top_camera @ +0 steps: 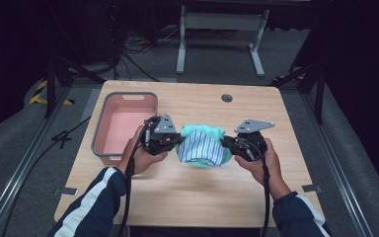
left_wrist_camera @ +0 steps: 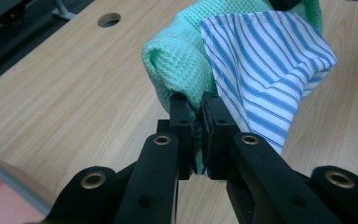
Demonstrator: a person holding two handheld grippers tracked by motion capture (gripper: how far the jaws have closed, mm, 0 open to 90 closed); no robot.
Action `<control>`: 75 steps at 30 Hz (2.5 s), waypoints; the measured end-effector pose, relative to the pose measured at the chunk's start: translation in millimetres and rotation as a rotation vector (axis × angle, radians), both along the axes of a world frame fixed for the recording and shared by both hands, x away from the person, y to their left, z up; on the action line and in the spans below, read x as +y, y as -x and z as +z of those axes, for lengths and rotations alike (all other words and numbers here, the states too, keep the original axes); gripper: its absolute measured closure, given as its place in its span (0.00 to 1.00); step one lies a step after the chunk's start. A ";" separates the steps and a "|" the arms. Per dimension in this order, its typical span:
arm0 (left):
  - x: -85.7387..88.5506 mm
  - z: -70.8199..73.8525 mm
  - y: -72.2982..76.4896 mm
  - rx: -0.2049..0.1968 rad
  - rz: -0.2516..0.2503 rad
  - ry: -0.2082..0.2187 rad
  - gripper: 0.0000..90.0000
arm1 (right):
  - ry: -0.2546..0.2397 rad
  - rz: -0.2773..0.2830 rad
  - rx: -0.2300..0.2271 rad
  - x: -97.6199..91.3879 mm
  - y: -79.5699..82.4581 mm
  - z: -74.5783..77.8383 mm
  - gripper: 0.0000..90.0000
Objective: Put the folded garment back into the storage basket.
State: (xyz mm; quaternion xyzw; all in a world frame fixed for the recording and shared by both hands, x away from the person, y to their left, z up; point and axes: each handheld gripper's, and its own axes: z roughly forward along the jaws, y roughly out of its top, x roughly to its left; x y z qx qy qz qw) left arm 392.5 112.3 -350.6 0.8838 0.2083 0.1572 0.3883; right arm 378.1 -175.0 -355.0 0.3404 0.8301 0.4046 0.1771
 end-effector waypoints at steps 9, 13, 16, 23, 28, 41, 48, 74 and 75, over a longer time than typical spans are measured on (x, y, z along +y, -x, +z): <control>22.4 13.2 -1.9 -0.028 0.047 -0.018 0.94 | 0.009 0.030 -0.009 28.6 -11.7 14.9 0.92; 37.0 19.4 -2.7 -0.036 0.076 -0.011 0.94 | 0.016 0.046 -0.022 38.1 -16.0 20.5 0.92; 49.1 25.3 -2.5 -0.042 0.100 0.016 0.94 | 0.001 0.060 -0.024 43.7 -19.4 26.4 0.92; 68.3 33.4 -0.4 -0.057 0.133 -0.007 0.94 | -0.008 0.086 -0.046 65.6 -26.7 33.2 0.92; 87.1 39.3 1.0 -0.062 0.171 -0.008 0.94 | -0.023 0.114 -0.049 85.5 -32.8 37.0 0.92; 124.0 45.7 3.4 -0.077 0.248 -0.020 0.94 | -0.030 0.160 -0.054 132.0 -43.8 43.6 0.92; 143.3 44.6 4.7 -0.089 0.301 -0.039 0.94 | -0.023 0.183 -0.046 154.6 -48.3 41.2 0.92; 185.0 12.3 -1.0 -0.048 0.417 -0.064 0.94 | -0.011 0.231 0.005 219.0 -68.0 6.4 0.91; 185.1 11.0 -1.0 -0.042 0.422 -0.063 0.94 | -0.008 0.231 0.004 220.1 -68.3 5.4 0.91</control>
